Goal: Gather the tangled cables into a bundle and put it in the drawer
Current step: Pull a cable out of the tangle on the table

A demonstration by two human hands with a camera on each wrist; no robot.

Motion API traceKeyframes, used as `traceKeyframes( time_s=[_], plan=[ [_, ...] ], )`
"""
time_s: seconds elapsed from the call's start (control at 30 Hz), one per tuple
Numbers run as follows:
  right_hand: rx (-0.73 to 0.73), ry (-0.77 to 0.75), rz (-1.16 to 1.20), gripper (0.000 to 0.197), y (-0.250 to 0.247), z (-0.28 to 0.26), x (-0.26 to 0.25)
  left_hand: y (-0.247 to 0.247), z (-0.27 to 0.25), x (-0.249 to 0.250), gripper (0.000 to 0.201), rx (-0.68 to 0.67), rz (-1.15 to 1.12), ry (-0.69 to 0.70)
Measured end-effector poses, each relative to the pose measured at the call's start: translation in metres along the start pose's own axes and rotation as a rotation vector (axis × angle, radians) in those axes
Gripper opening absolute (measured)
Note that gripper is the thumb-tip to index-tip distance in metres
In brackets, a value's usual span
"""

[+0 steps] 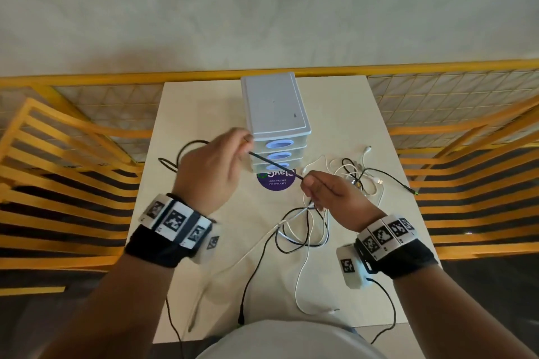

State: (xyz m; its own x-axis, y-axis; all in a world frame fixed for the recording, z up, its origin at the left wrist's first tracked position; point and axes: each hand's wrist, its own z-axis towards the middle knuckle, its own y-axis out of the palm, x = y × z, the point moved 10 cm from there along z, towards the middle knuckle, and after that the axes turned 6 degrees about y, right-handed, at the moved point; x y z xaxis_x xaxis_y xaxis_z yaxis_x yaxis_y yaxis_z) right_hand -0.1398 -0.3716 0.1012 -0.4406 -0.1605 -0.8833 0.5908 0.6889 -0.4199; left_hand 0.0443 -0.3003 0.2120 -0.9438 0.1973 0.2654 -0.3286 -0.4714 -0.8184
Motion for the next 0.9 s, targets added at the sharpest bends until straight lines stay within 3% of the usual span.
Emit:
traceKeyframes(
  time_s=[0.13, 0.23, 0.3, 0.37, 0.53, 0.63, 0.77, 0.83, 0.9],
  plan=[
    [0.042, -0.008, 0.002, 0.036, -0.009, -0.003, 0.006, -0.038, 0.010, -0.032, 0.015, 0.111, 0.091, -0.067],
    [0.073, -0.005, -0.040, 0.035, -0.010, -0.003, 0.008, -0.077, 0.011, -0.048, 0.023, 0.300, 0.136, -0.156],
    [0.096, 0.022, -0.083, 0.034, -0.011, 0.001, 0.017, -0.096, 0.010, -0.048, 0.026, 0.419, 0.161, -0.178],
    [0.104, 0.053, -0.102, 0.033, -0.008, 0.006, 0.024, -0.097, 0.010, -0.043, 0.027, 0.445, 0.171, -0.184],
    [0.188, -0.054, -0.003, 0.036, -0.013, 0.009, -0.004, -0.068, 0.002, -0.049, 0.024, 0.258, 0.252, -0.290],
    [0.203, -0.125, 0.066, 0.034, -0.015, 0.011, -0.027, -0.052, -0.006, -0.041, 0.022, 0.185, 0.209, -0.284],
    [0.155, -0.142, -0.069, 0.031, -0.006, 0.015, -0.039, -0.028, -0.001, 0.013, 0.023, 0.159, 0.066, -0.040],
    [0.113, -0.161, -0.104, 0.029, 0.001, 0.013, -0.042, -0.001, 0.000, 0.041, 0.027, 0.056, -0.029, 0.061],
    [0.086, -0.183, -0.096, 0.028, 0.006, 0.012, -0.043, 0.027, -0.003, 0.052, 0.025, -0.037, -0.057, 0.070]
  ],
)
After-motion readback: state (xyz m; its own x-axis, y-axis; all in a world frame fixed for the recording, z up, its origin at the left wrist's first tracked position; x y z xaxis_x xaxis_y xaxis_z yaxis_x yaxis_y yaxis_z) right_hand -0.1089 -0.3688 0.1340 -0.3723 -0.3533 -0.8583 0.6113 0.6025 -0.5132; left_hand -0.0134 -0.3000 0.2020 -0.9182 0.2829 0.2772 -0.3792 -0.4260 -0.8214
